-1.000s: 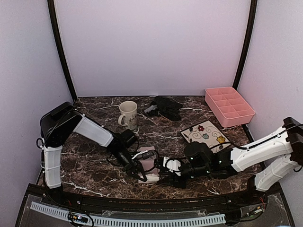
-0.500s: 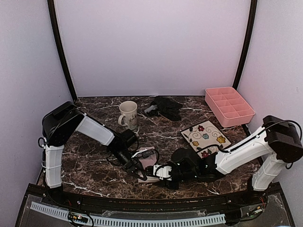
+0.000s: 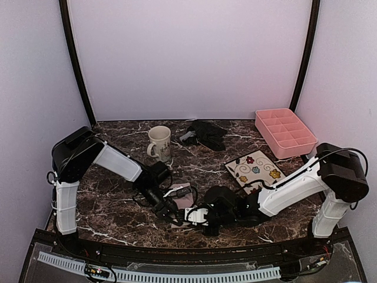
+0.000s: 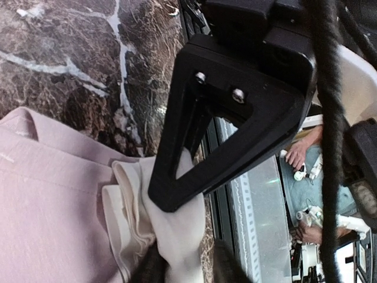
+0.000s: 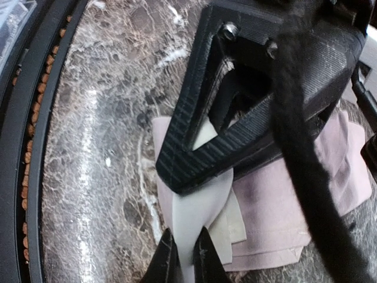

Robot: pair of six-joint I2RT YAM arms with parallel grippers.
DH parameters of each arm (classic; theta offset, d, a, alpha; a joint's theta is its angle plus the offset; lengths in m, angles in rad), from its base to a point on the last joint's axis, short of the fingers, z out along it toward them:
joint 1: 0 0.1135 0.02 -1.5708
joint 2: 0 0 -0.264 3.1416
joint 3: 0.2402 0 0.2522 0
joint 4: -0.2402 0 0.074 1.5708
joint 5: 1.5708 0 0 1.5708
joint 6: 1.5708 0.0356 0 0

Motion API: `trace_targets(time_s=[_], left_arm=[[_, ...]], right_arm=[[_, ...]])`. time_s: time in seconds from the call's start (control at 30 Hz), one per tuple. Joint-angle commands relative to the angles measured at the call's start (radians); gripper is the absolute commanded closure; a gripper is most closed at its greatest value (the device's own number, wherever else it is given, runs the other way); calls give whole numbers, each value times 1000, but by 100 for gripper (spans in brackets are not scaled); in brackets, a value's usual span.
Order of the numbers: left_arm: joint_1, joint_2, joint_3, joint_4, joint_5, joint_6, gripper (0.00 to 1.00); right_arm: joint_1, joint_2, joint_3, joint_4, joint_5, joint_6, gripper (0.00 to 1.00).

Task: Roll the underwear
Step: Roll the underwear at the center of the board.

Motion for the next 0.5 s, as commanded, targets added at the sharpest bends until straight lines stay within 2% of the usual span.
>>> trace_targets(time_s=[0.0, 0.1, 0.27, 0.47], left_arm=[[28, -33, -70, 38, -123, -22, 62], [68, -149, -144, 153, -167, -91, 54], [114, -398, -295, 332, -335, -165, 49], [117, -749, -475, 448, -671, -118, 48]], right_arm=[[-15, -5, 45, -91, -94, 55, 100], [-35, -15, 68, -154, -184, 117, 100], [-84, -2, 127, -266, -309, 237, 100], [-149, 63, 229, -371, -488, 346, 100]])
